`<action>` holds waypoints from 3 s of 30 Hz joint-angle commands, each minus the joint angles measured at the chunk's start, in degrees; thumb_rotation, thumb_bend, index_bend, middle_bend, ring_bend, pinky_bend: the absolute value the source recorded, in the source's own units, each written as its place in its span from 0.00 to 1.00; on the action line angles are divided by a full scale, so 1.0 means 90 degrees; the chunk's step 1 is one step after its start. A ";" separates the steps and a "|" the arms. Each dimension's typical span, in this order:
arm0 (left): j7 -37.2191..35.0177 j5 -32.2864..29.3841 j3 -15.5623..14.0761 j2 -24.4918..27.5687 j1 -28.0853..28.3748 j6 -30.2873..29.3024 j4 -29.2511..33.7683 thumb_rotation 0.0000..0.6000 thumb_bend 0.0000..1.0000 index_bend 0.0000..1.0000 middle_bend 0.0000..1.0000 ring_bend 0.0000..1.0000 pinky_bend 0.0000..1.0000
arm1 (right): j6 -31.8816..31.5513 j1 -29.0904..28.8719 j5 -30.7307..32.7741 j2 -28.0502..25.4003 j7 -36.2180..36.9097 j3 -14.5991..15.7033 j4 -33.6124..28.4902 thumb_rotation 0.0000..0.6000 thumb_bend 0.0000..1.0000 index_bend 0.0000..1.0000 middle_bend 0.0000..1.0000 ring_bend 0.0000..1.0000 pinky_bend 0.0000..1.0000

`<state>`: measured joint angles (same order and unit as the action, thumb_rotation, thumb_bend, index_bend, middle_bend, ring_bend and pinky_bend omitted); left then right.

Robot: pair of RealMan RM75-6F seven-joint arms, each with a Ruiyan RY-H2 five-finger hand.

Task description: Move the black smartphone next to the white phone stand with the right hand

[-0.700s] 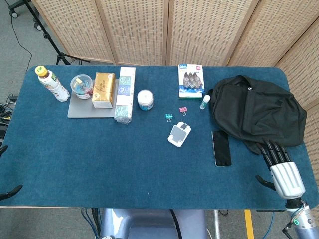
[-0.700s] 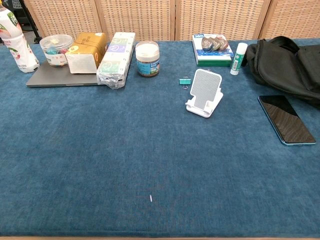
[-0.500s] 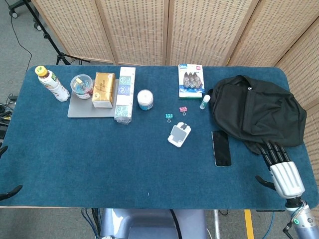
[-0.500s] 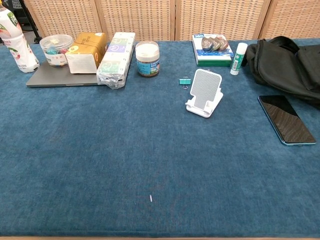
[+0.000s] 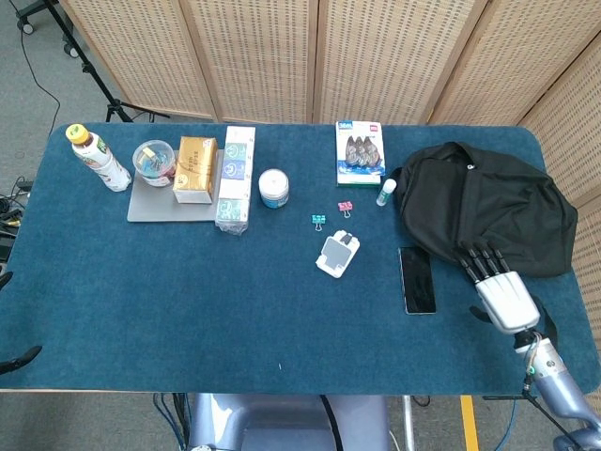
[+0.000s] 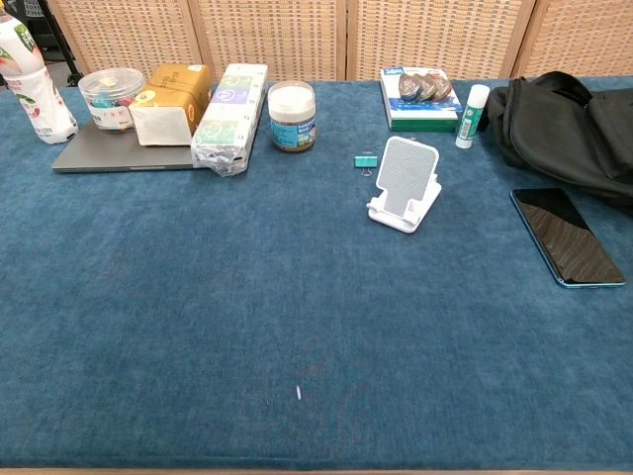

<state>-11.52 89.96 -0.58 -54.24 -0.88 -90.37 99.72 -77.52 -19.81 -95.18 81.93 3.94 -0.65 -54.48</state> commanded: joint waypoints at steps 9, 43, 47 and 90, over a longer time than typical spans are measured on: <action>0.0033 -0.0077 0.0024 -0.0012 0.0019 0.0059 0.0012 1.00 0.01 0.00 0.00 0.00 0.00 | 0.0151 -0.0300 -0.0243 0.1052 0.0312 0.0259 0.1735 1.00 0.00 0.01 0.00 0.00 0.01; 0.0014 -0.0014 0.0002 -0.0029 0.0032 0.0084 -0.0020 1.00 0.01 0.00 0.00 0.00 0.00 | 0.0453 -0.0757 -0.0192 0.1825 0.0137 0.0354 0.1461 1.00 0.00 0.01 0.00 0.00 0.01; 0.0024 -0.0014 0.0002 -0.0032 0.0034 0.0088 -0.0022 1.00 0.01 0.00 0.00 0.00 0.00 | 0.0615 -0.0849 -0.0095 0.1822 -0.0078 0.0276 0.1188 1.00 0.00 0.01 0.00 0.00 0.01; 0.0460 -0.0546 0.0186 -0.0164 0.0253 0.0539 0.0031 1.00 0.01 0.00 0.00 0.00 0.00 | 0.3122 -0.2587 -0.0595 -0.0558 -0.0767 0.0728 -0.1226 1.00 0.00 0.14 0.11 0.05 0.17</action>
<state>-7.47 85.15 1.03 -55.66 1.33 -85.61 99.98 -49.64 -42.83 -100.32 76.76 -3.20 5.72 -65.76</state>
